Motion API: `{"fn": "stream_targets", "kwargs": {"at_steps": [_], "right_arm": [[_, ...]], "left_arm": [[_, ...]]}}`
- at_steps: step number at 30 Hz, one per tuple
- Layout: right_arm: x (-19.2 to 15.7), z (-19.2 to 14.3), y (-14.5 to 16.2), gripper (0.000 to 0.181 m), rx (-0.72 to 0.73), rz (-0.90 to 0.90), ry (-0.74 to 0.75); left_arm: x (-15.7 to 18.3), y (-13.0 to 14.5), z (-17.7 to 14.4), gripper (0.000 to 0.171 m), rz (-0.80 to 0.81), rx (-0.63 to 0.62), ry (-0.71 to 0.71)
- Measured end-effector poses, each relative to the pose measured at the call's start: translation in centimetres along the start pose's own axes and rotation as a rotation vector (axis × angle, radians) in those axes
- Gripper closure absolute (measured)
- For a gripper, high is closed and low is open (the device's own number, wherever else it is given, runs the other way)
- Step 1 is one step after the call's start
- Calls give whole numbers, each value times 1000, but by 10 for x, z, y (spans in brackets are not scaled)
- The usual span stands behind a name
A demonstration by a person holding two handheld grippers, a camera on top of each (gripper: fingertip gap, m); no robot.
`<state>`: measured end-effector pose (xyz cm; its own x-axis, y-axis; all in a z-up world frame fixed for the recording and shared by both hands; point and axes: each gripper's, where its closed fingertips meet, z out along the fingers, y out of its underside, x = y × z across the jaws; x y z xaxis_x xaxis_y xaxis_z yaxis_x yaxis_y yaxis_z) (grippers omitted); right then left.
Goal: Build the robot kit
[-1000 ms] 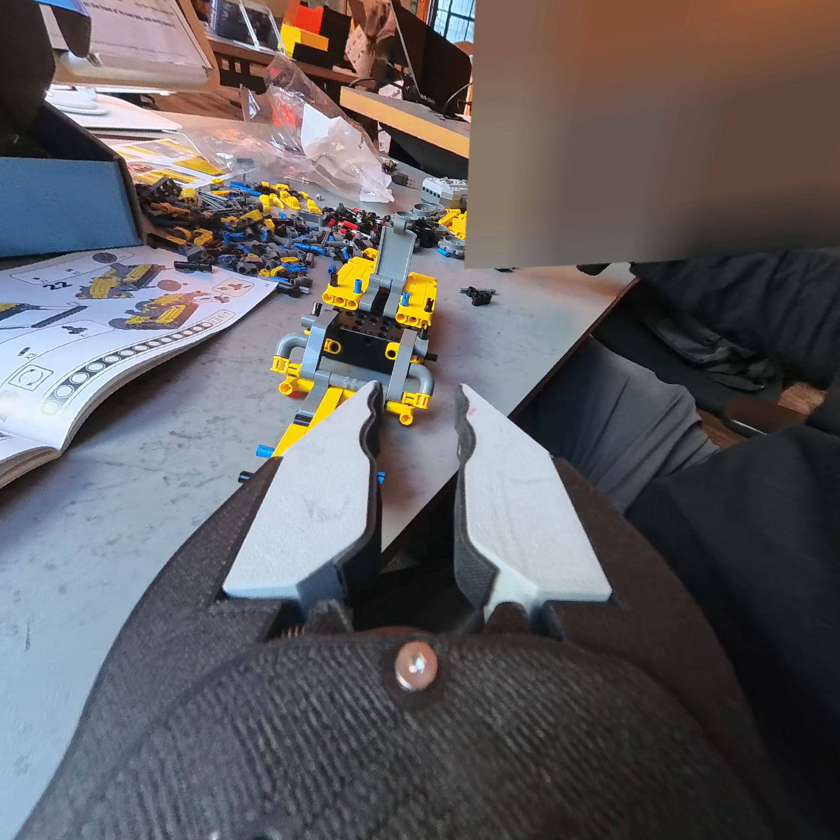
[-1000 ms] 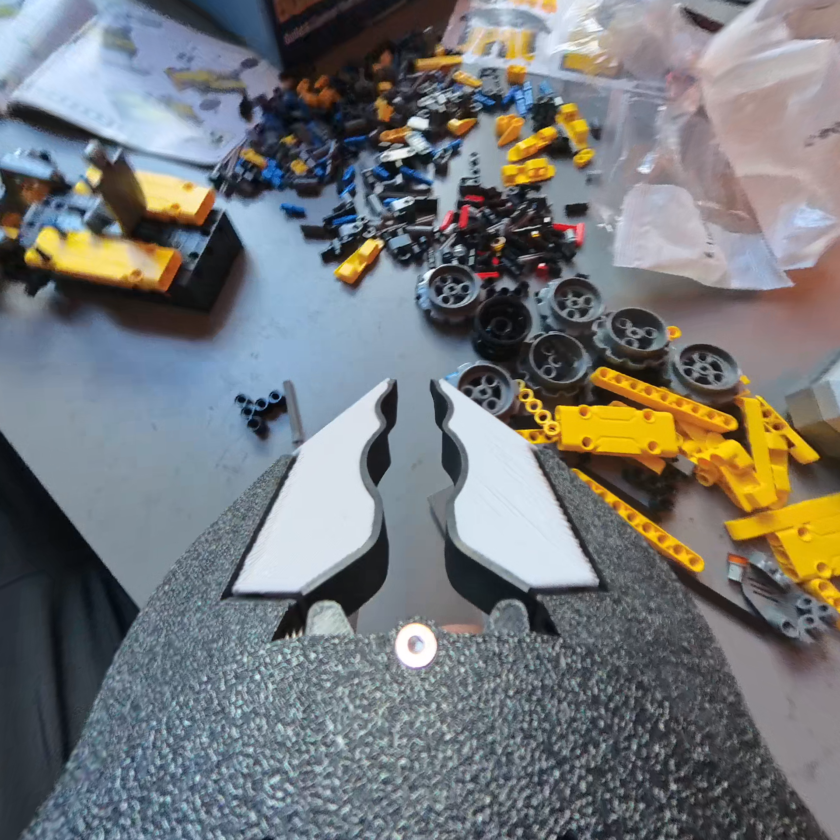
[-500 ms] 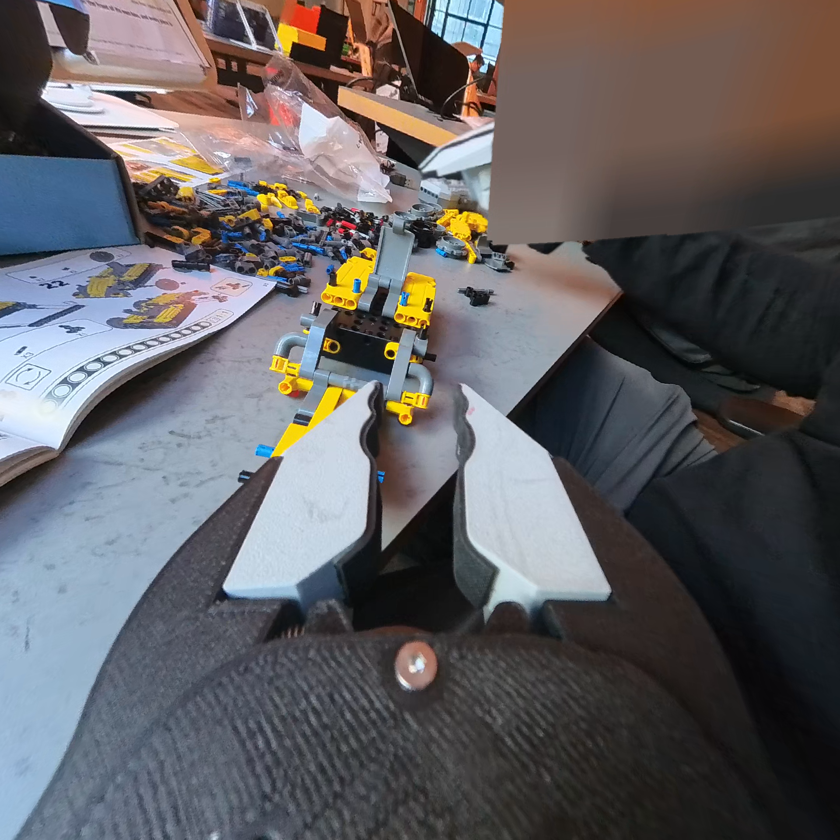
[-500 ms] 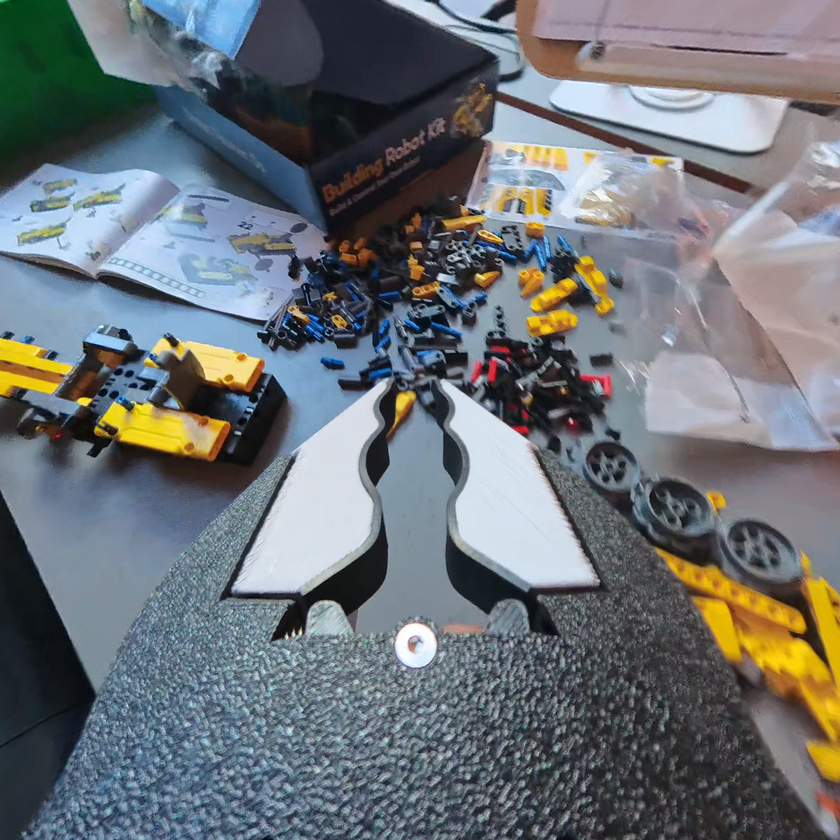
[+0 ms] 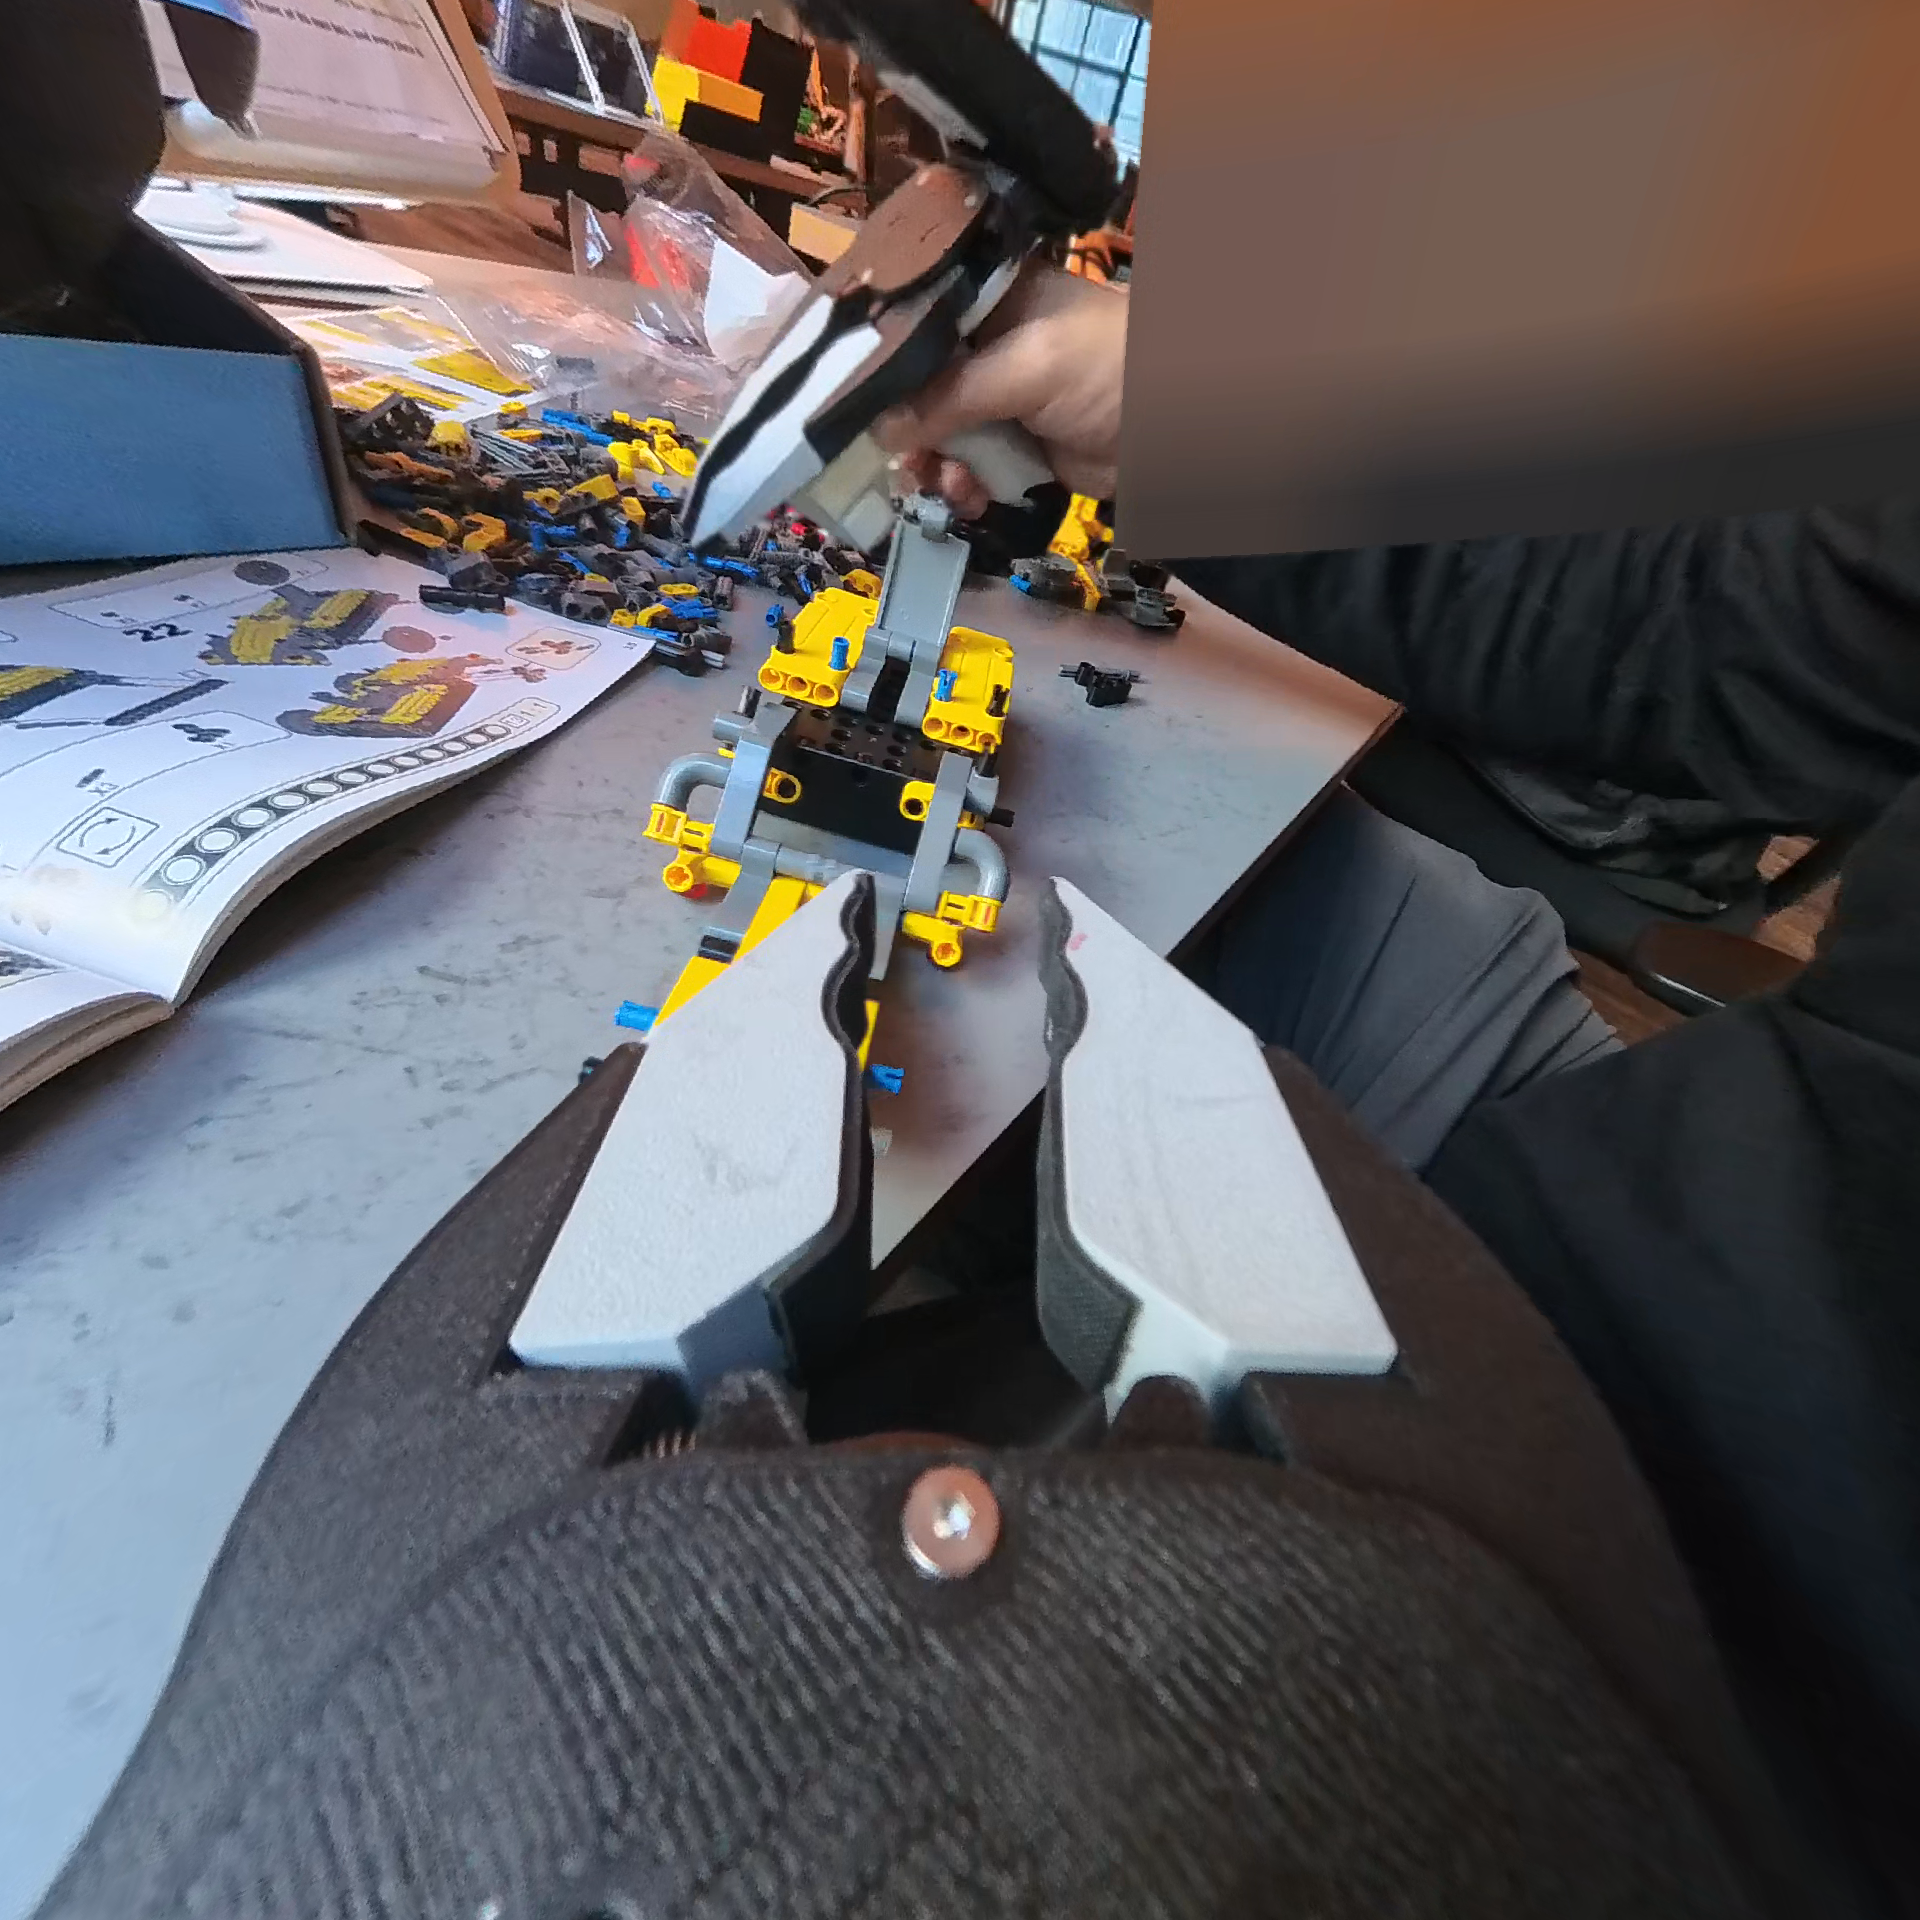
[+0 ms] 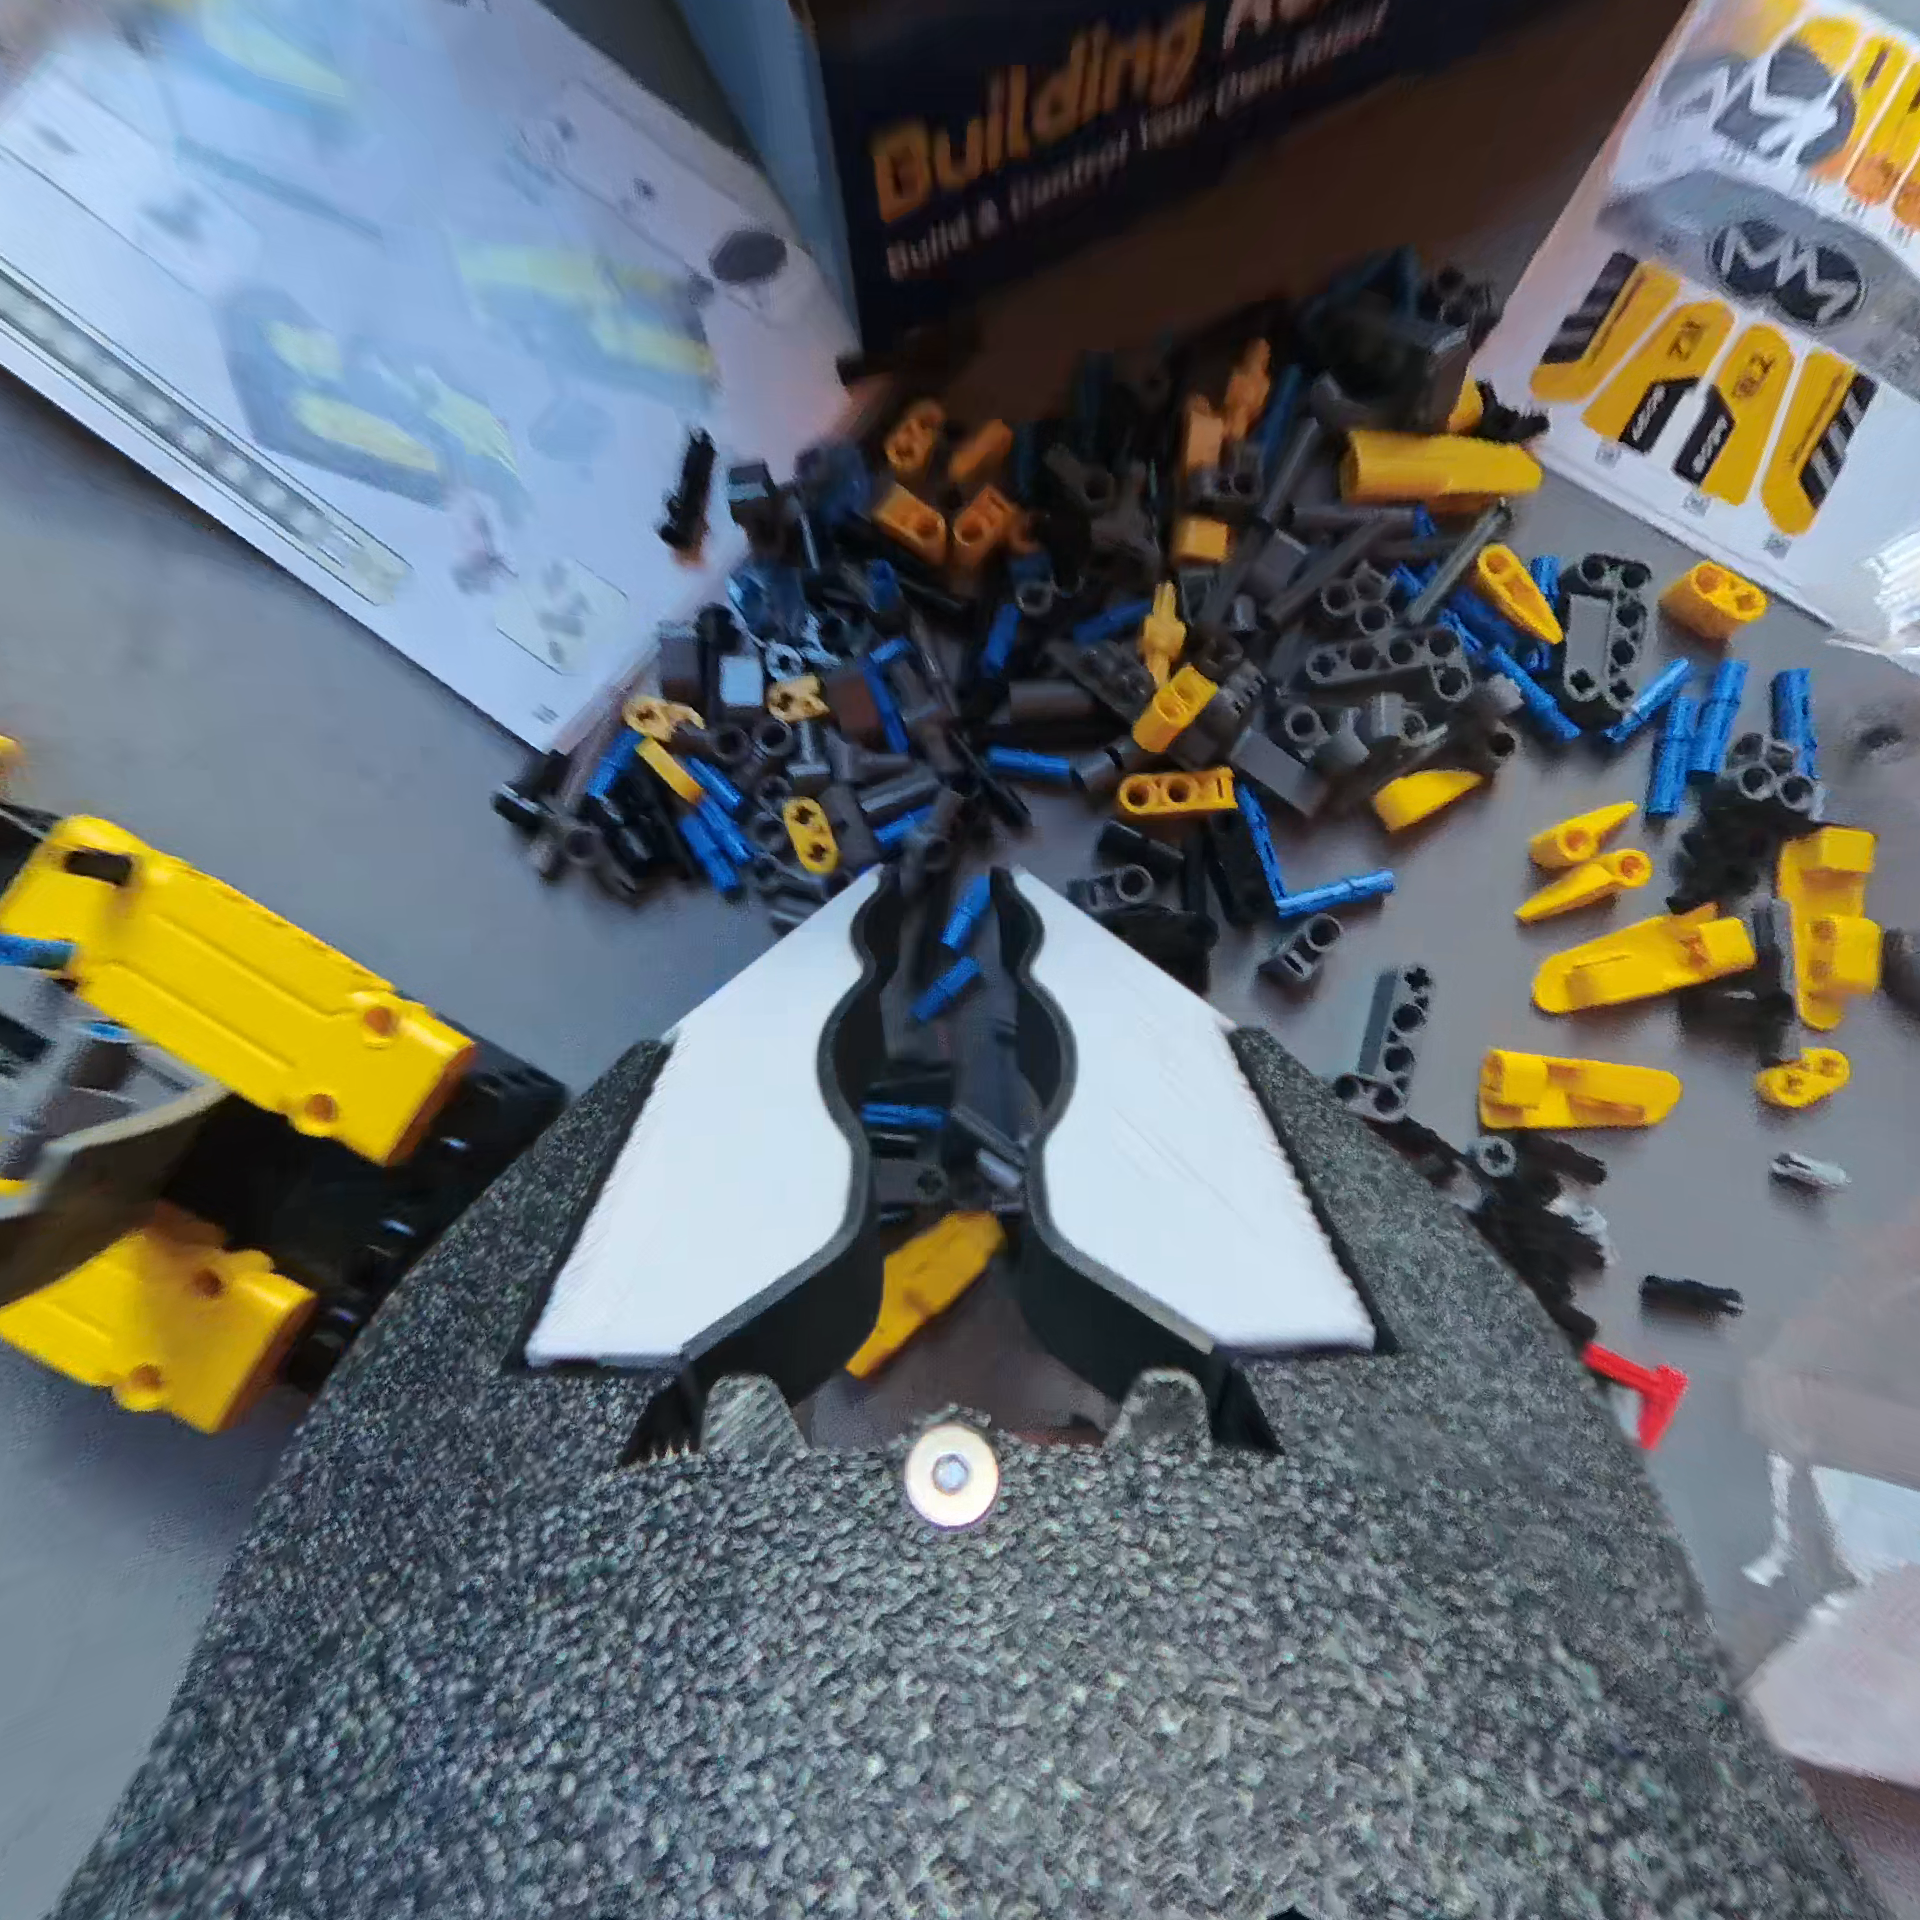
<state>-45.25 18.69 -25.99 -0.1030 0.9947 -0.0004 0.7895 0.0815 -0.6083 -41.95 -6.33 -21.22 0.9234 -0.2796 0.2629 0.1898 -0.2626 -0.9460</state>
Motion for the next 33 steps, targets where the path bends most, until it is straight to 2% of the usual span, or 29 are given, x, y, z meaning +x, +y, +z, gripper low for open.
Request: {"fn": "stream_targets", "kwargs": {"at_steps": [3, 8, 11, 18, 24, 28, 33], "right_arm": [[9, -10, 9, 164, -32, -29, 32], [39, -45, 13, 164, 2, -75, 88], [52, -44, 19, 165, -39, -123, 99], [51, -15, 21, 165, -144, -287, 10], [47, -8, 24, 177, -239, -399, -127], [56, -16, 19, 177, -242, -379, -78], [36, -48, 25, 177, -188, -303, -71]], "left_arm": [[-1, -1, -3, 144, -14, 10, 1], [-4, -1, -6, 144, -37, 20, -1], [-5, -1, -7, 144, -45, 21, -2], [-2, 1, -5, 143, -31, 6, -2], [-3, 2, -4, 143, -41, 2, -2], [-4, 2, -4, 143, -38, 3, -5], [-7, 1, -7, 143, -52, 10, -8]]}}
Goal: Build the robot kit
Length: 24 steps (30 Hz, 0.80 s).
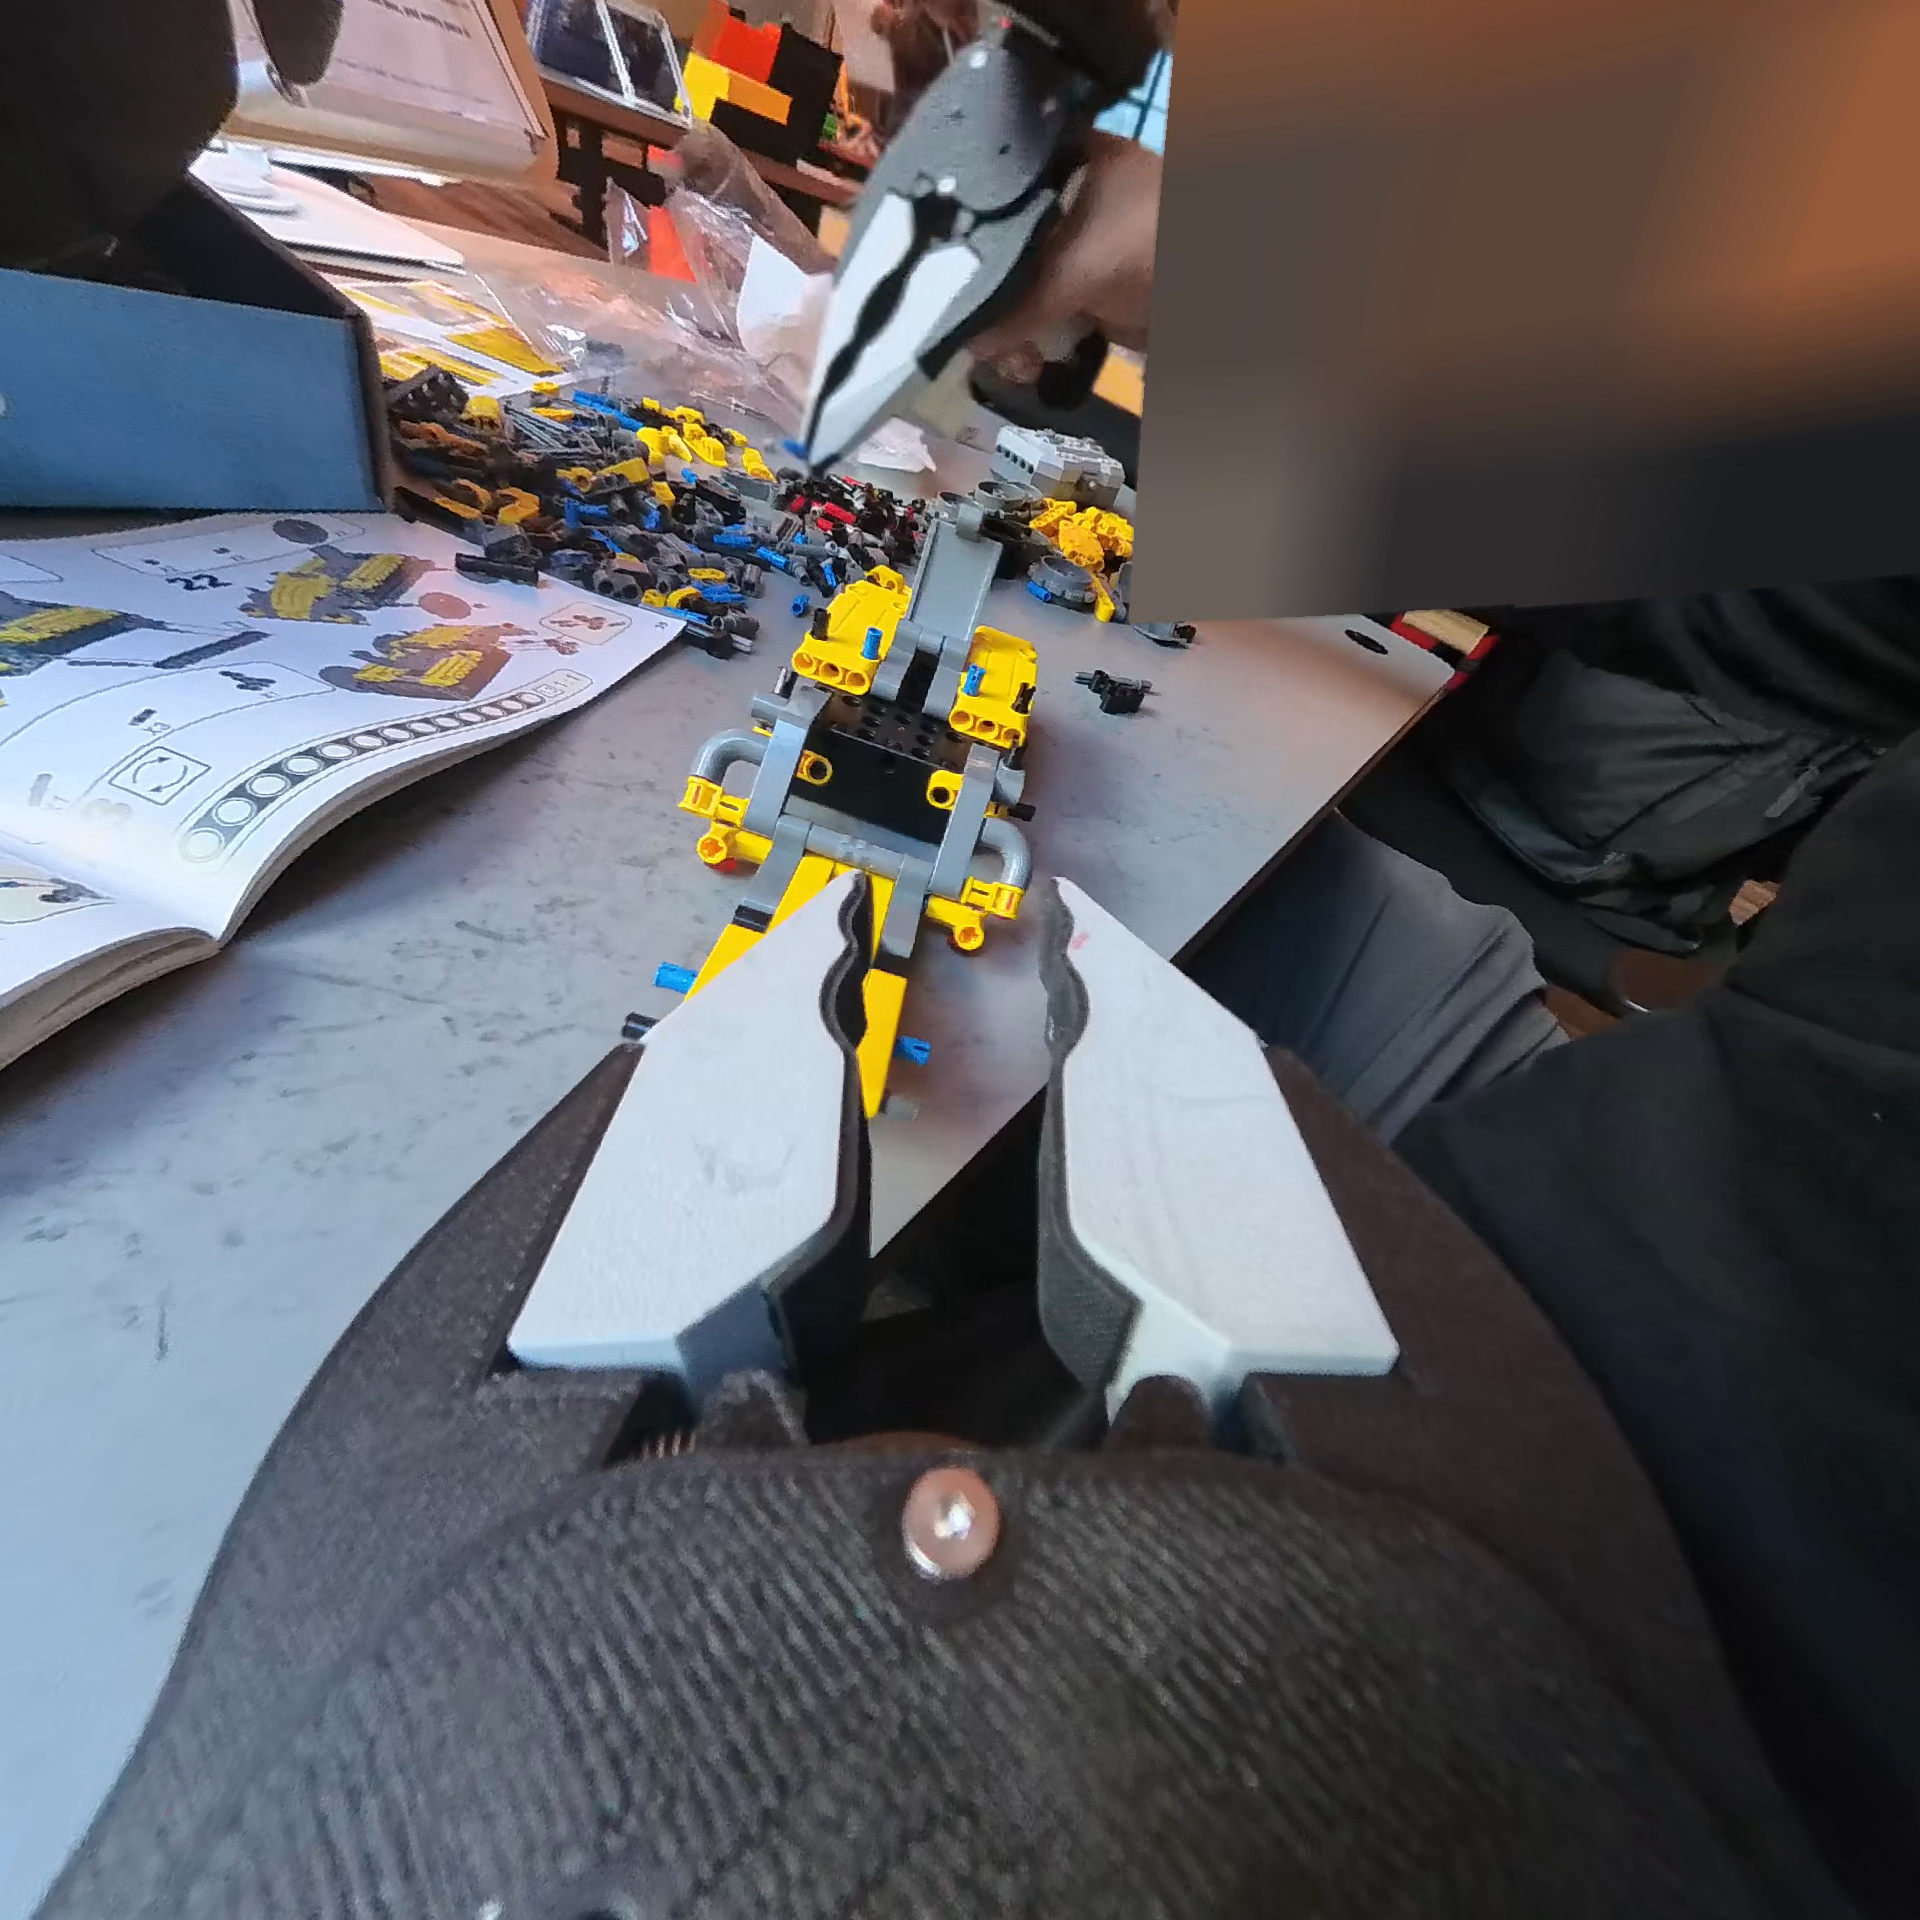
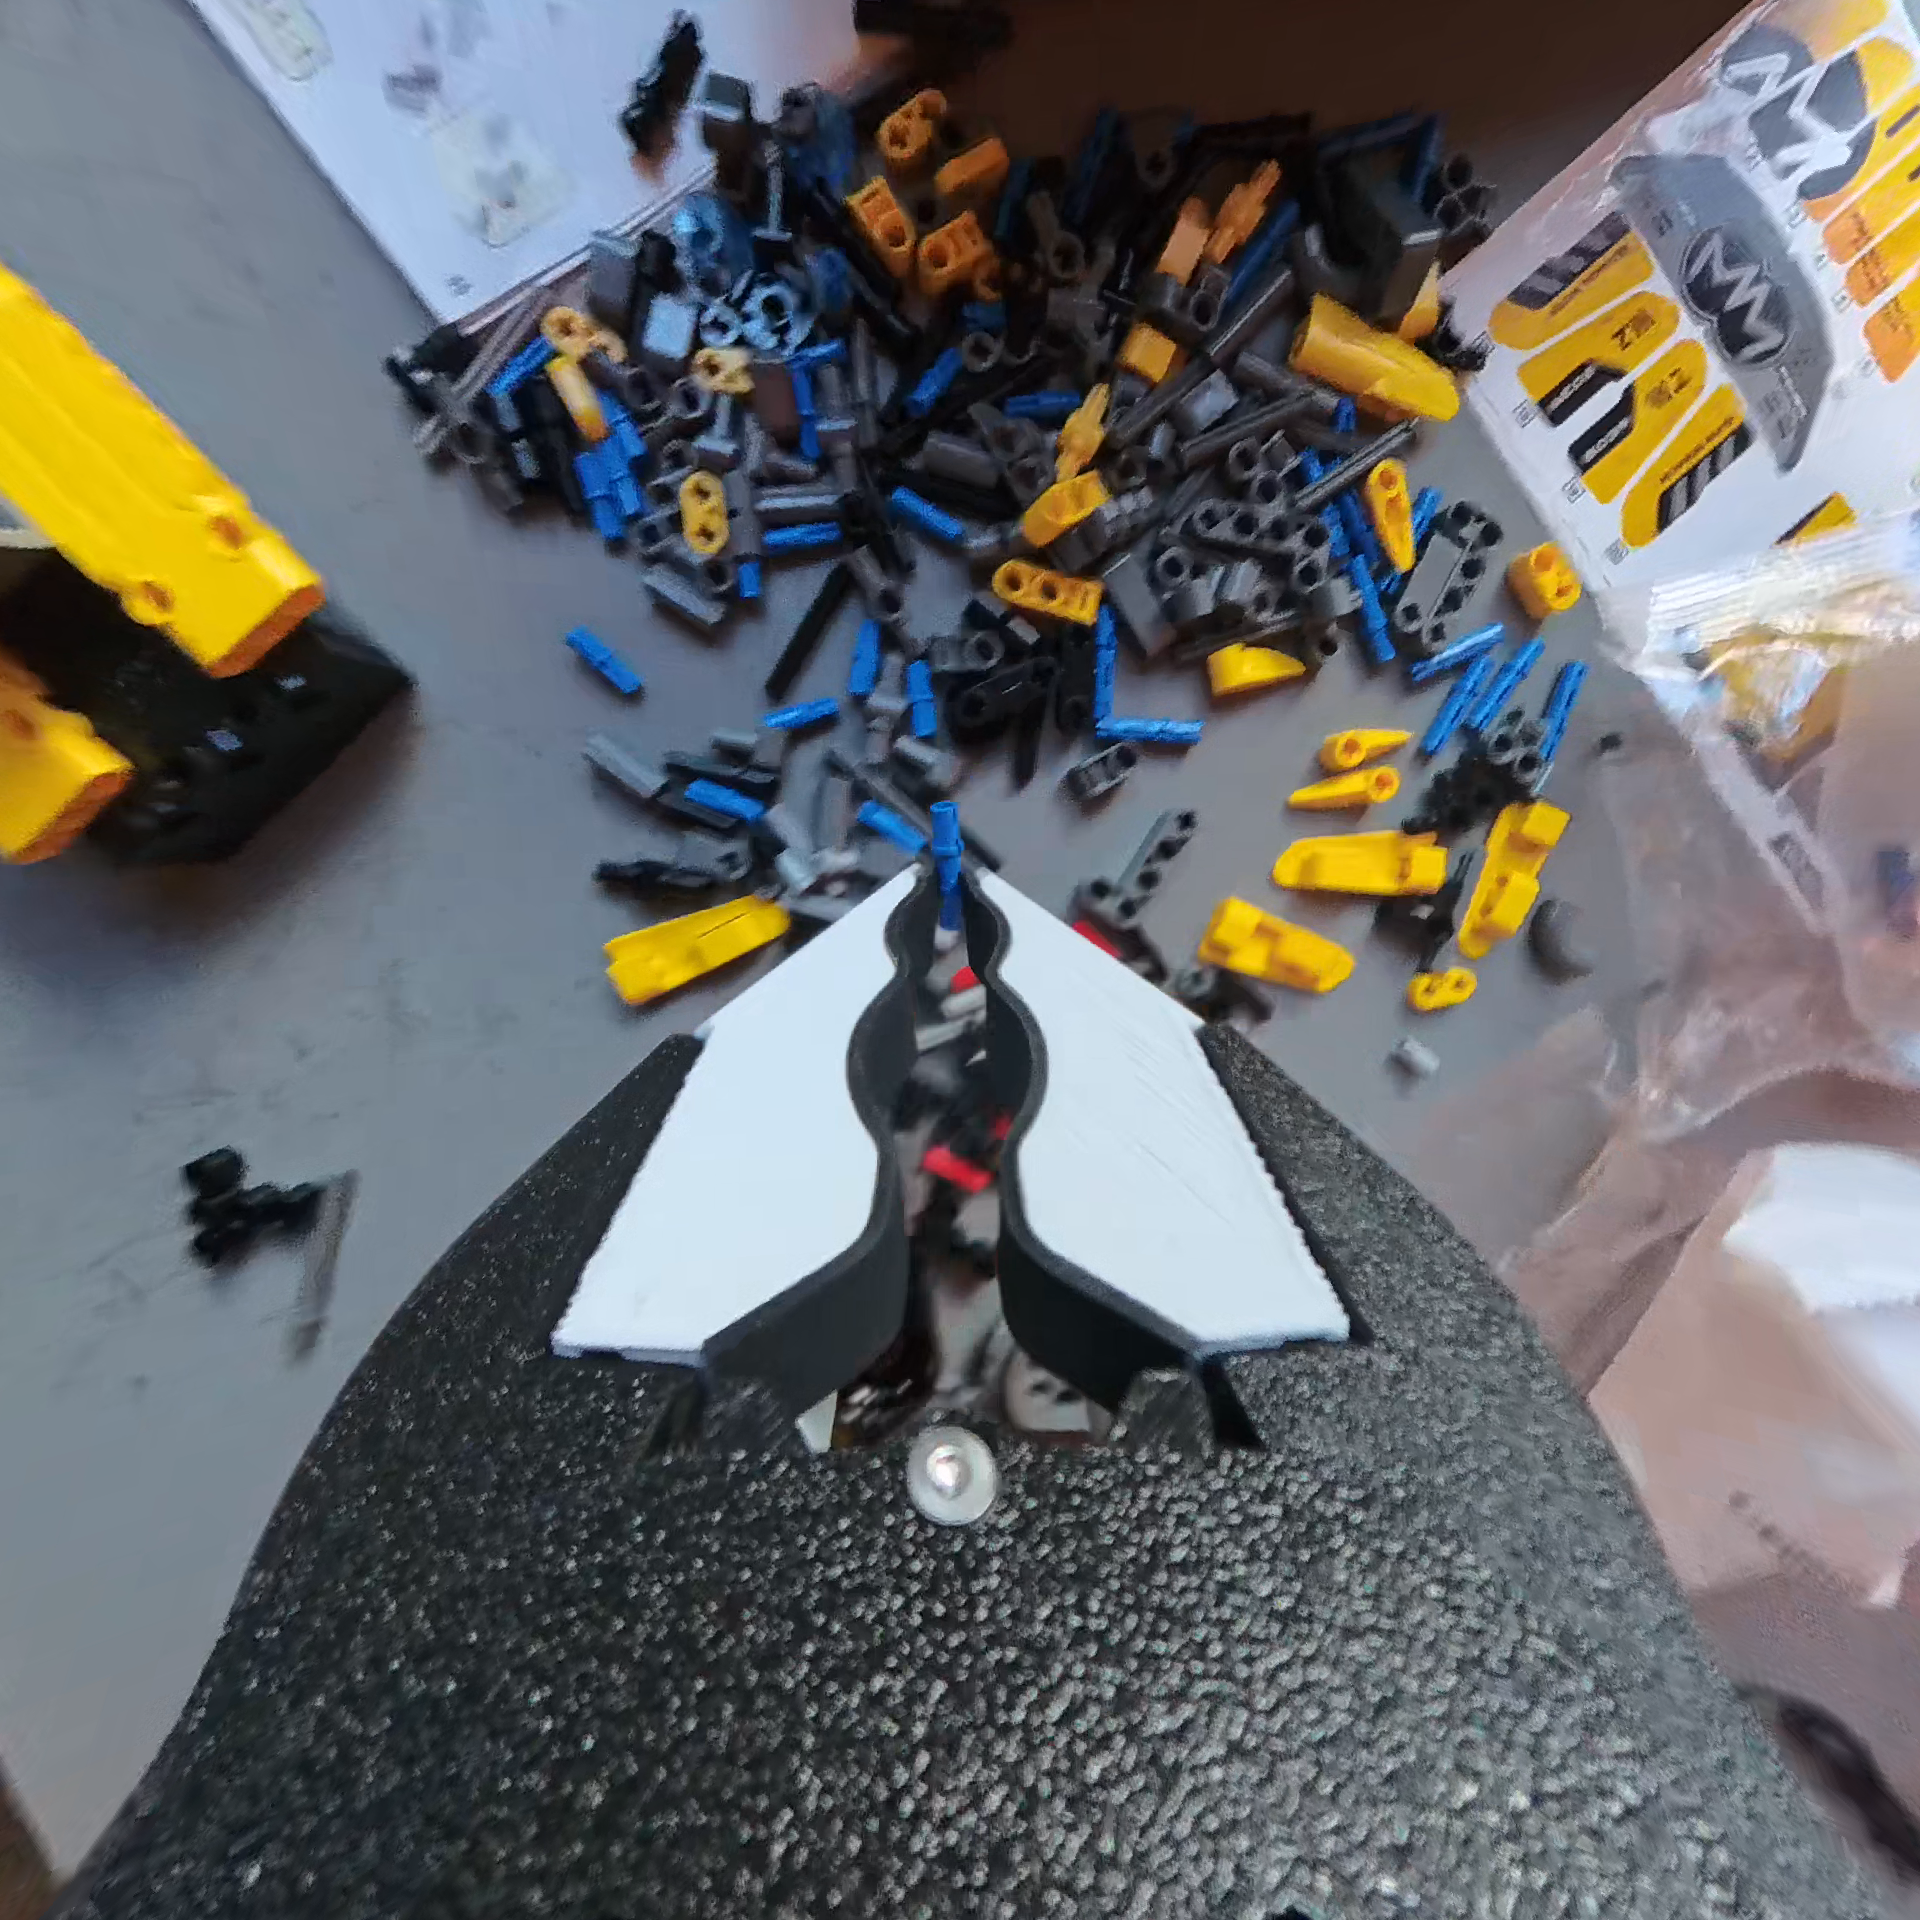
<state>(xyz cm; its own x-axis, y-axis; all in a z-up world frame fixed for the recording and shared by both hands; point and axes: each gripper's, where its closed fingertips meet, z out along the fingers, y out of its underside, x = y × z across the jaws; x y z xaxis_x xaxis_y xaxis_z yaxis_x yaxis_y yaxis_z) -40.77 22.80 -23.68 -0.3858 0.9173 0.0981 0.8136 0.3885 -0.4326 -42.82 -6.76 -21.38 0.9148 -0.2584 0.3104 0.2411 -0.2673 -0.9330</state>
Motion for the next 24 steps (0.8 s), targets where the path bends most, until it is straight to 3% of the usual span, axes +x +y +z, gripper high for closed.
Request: {"fn": "stream_targets", "kwargs": {"at_steps": [9, 13, 24], "right_arm": [[-104, -24, 75, 177, -172, 182, -84], [-110, -23, 99, 176, -198, 232, -31], [-116, -21, 91, 172, -146, 238, -24]], "left_arm": [[1, 0, -1, 143, -12, 3, 5], [4, -2, -2, 143, -2, 9, 10], [9, -2, -2, 143, 26, 4, 9]]}}
